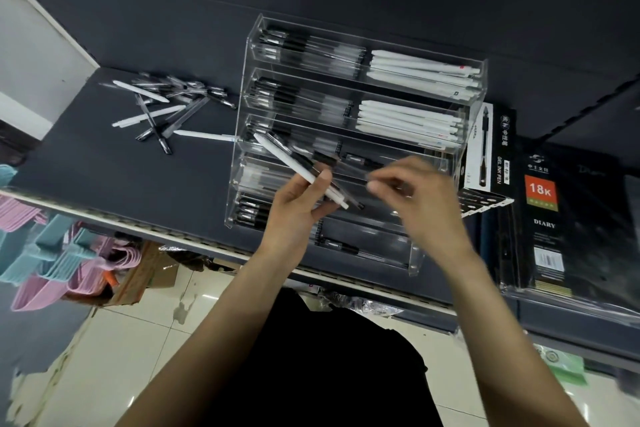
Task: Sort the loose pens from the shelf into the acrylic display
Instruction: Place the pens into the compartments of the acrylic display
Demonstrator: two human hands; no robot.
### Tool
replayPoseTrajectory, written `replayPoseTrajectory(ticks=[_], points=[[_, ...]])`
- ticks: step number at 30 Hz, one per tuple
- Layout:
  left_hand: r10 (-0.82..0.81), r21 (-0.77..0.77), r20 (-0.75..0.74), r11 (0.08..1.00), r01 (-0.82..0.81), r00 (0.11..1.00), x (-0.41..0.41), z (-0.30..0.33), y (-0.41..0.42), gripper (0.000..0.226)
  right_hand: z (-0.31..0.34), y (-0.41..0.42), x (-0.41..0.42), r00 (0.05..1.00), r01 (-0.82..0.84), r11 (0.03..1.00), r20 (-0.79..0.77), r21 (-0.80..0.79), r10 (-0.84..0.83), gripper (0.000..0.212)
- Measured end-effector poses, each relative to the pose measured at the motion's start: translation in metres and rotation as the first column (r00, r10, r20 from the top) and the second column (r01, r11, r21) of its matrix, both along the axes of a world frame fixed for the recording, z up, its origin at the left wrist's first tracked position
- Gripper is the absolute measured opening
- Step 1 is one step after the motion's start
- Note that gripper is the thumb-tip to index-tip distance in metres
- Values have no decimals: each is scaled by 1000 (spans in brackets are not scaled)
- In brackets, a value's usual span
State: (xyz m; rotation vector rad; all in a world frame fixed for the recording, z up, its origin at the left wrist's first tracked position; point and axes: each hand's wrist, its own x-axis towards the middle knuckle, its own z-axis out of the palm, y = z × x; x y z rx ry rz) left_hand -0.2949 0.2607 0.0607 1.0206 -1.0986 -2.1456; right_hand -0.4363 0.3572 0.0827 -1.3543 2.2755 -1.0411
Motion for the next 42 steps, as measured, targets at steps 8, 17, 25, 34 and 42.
replayPoseTrajectory(ticks=[8,17,25,34,42], points=[[-7,-12,8,1000,7,1000,11,-6,-2,22,3,16,-55,870,43,994,-493,100,12,13],[29,-18,39,999,-28,999,17,-11,1,30,-2,-12,-49,604,83,834,-693,546,394,42],[73,17,39,997,-74,997,24,-16,0,23,-1,-17,-57,640,13,733,-569,680,517,40],[55,4,16,998,-55,998,11,-8,4,24,20,4,-2,970,-159,978,-164,135,180,30],[50,-115,40,992,-45,998,-3,0,11,19,12,0,-10,964,-10,999,-266,43,21,14]])
